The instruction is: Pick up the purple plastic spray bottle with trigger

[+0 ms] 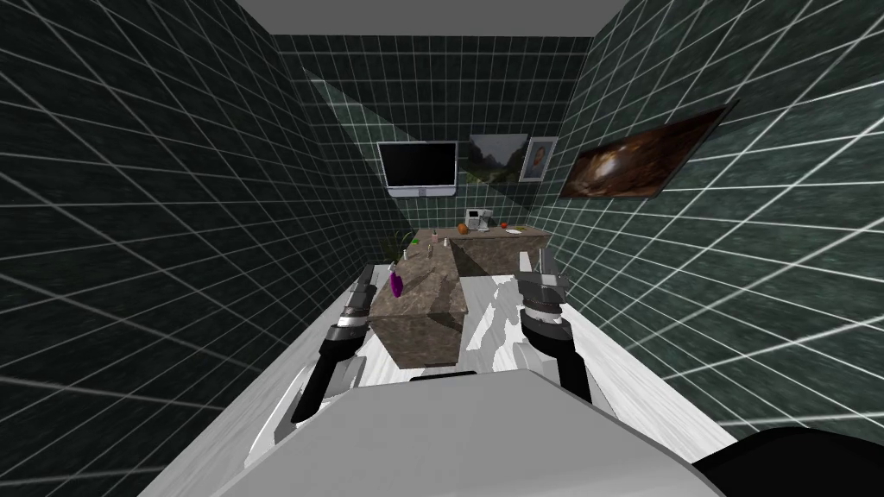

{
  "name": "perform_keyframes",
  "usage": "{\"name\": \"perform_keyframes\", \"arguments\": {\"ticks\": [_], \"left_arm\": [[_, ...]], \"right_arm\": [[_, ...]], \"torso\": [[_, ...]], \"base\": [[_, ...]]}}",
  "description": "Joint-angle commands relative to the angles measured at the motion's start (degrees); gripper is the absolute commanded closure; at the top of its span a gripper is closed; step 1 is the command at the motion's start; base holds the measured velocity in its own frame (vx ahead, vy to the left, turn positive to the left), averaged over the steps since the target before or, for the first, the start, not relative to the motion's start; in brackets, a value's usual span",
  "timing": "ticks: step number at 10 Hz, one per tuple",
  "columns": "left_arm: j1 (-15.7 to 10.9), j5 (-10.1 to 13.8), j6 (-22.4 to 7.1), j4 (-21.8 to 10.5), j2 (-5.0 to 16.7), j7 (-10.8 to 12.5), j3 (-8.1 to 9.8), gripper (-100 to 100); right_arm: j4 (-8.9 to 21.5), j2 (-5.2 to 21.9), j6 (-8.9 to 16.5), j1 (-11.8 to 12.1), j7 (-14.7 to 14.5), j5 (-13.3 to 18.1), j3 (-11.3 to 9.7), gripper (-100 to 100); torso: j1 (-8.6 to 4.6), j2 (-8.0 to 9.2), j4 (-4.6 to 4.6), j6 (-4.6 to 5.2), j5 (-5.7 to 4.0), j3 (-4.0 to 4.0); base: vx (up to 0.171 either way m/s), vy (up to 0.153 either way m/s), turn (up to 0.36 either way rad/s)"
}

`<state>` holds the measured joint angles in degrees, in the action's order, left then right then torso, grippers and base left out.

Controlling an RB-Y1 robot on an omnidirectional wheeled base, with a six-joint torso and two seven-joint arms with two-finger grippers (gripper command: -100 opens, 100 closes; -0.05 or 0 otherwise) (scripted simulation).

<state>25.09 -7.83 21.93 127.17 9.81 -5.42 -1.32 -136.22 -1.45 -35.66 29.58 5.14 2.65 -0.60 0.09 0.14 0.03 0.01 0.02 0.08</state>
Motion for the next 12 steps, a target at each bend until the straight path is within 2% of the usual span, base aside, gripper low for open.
{"name": "perform_keyframes", "arguments": {"ticks": [1,4,5,12], "left_arm": [[-0.68,-0.61,-2.17,-1.5,1.46,-1.03,0.05,-100],[-1.4,-2.2,-5.5,-4.78,4.16,-3.14,-0.03,-100],[-1.4,-2.2,-5.5,-4.78,4.16,-3.14,-0.03,-100],[-1.86,-6.77,-13.99,-12.64,12.71,-7.72,1.37,-100]], "right_arm": [[0.0,0.0,0.0,0.0,0.0,0.0,0.0,0],[0.0,0.0,0.0,0.0,0.0,0.0,0.0,0],[0.0,0.0,0.0,0.0,0.0,0.0,0.0,0],[0.0,0.0,0.0,0.0,0.0,0.0,0.0,0]], "torso": [[0.0,0.0,0.0,0.0,0.0,0.0],[-0.02,-0.03,-0.01,0.0,-0.01,-0.01],[-0.02,-0.03,-0.01,0.0,-0.01,-0.02],[-0.16,-0.15,-0.03,0.01,-0.04,-0.08]], "base": [[-0.037,0.017,-0.007],[-0.029,0.013,-0.022],[-0.018,0.005,-0.012],[-0.006,-0.015,-0.075]]}}
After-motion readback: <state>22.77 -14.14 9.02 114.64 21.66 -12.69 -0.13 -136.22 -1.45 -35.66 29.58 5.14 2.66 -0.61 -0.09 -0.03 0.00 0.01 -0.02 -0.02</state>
